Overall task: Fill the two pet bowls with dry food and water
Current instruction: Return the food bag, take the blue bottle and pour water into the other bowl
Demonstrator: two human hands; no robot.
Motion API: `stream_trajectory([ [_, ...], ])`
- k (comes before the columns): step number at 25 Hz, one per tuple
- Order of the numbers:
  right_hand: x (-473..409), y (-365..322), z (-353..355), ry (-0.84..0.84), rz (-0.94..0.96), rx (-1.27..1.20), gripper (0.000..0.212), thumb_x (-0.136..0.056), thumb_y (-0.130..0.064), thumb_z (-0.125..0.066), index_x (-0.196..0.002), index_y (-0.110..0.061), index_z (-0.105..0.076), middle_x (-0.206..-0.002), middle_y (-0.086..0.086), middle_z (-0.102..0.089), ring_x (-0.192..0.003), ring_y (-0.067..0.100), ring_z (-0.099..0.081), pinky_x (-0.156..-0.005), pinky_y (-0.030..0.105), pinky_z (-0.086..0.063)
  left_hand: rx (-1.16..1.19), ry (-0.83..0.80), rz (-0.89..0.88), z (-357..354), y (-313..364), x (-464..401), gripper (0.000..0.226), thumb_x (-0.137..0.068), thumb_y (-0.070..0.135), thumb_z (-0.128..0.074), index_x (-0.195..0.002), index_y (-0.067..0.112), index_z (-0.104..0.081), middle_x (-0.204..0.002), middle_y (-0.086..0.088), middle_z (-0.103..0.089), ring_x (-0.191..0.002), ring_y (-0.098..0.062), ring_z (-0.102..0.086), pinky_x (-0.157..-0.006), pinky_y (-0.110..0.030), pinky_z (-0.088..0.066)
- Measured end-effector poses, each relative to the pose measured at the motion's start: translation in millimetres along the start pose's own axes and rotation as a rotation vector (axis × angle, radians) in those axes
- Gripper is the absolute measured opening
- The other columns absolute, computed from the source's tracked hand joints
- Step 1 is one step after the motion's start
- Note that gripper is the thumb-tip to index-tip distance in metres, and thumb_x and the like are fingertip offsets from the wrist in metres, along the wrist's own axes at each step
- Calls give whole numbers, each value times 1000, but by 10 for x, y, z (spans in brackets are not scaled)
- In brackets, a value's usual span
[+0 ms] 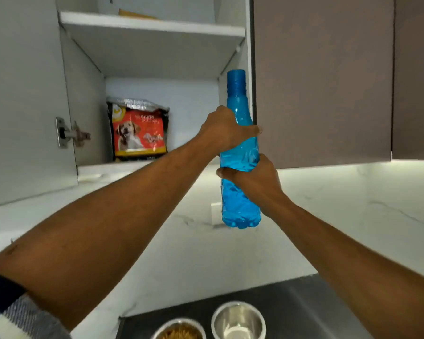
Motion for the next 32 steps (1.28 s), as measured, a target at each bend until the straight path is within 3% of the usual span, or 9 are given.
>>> stream_trajectory([
  [2, 299, 271, 65, -35, -43, 83, 60, -70, -54, -80, -117, -24, -58, -100, -7, -68, -90, 15, -66, -79, 28, -49, 100, -96, 26, -195, -160, 288, 60, -90, 49, -70, -134, 14, -50, -117, -2, -63, -98, -14, -61, -70, -22, -51],
  [4, 586, 573, 128, -75, -84, 179, 62, -70, -56, -79, -118, -25, -57, -102, -8, -68, -92, 15, -66, -79, 28, -47, 192, -163, 55, -395, -363, 555, 38, -93, 45, -67, -118, 19, -57, -103, 3, -65, -93, -13, -63, -69, -18, -48],
  [6, 851, 857, 210, -92, -113, 168, 65, -67, -53, -82, -118, -24, -54, -103, -9, -68, -91, 12, -67, -76, 27, -49, 248, -187, 80, -597, -570, 774, 22, -93, 43, -67, -94, 27, -52, -87, 10, -59, -83, -7, -62, -75, -23, -53],
  [7, 970, 1017, 252, -99, -133, 172, 66, -65, -51, -84, -117, -24, -53, -103, -10, -68, -90, 10, -67, -74, 27, -50, 273, -199, 95, -731, -703, 864, 24, -92, 44, -68, -93, 27, -51, -87, 11, -60, -83, -7, -63, -81, -28, -56],
  [10, 1246, 1445, 334, -144, -181, 224, 66, -62, -48, -87, -114, -23, -54, -99, -11, -67, -87, 6, -66, -69, 22, -51, 300, -234, 155, -1180, -1156, 1077, 57, -87, 52, -71, -127, 17, -52, -112, 1, -70, -99, -17, -71, -91, -41, -61],
  [13, 1387, 1885, 381, -176, -217, 284, 64, -62, -44, -89, -110, -21, -55, -94, -12, -66, -82, 1, -65, -62, 14, -49, 389, -293, 251, -1631, -1536, 1191, 67, -85, 50, -74, -137, 14, -51, -119, -5, -71, -101, -20, -73, -88, -45, -62],
  [17, 1434, 2461, 429, -253, -257, 308, 65, -64, -38, -90, -114, -20, -52, -92, -17, -62, -77, -10, -62, -58, 4, -49, 530, -326, 366, -2201, -1942, 1266, 61, -88, 38, -75, -137, 11, -52, -123, -10, -70, -107, -23, -72, -94, -45, -60],
  [25, 1368, 3549, 629, -478, -374, 435, 69, -61, -40, -88, -115, -29, -47, -95, -15, -64, -83, 2, -66, -69, 24, -59, 823, -267, 649, -3329, -2712, 1569, 51, -87, 30, -76, -132, 17, -55, -126, -3, -69, -115, -18, -69, -100, -43, -57],
  [32, 1361, 4181, 615, -658, -387, 685, 71, -56, -52, -79, -114, -23, -50, -101, -8, -66, -86, 14, -65, -69, 30, -55, 1044, -208, 934, -3908, -3092, 1828, 29, -93, 16, -69, -120, 21, -59, -116, -1, -73, -105, -15, -74, -85, -30, -61],
])
Point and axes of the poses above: each hand's wrist, its own x-axis away from the middle knuckle, its own z-axis out of the back of the hand, y = z × x, the point moved 2 cm from there along -x, towards the middle knuckle
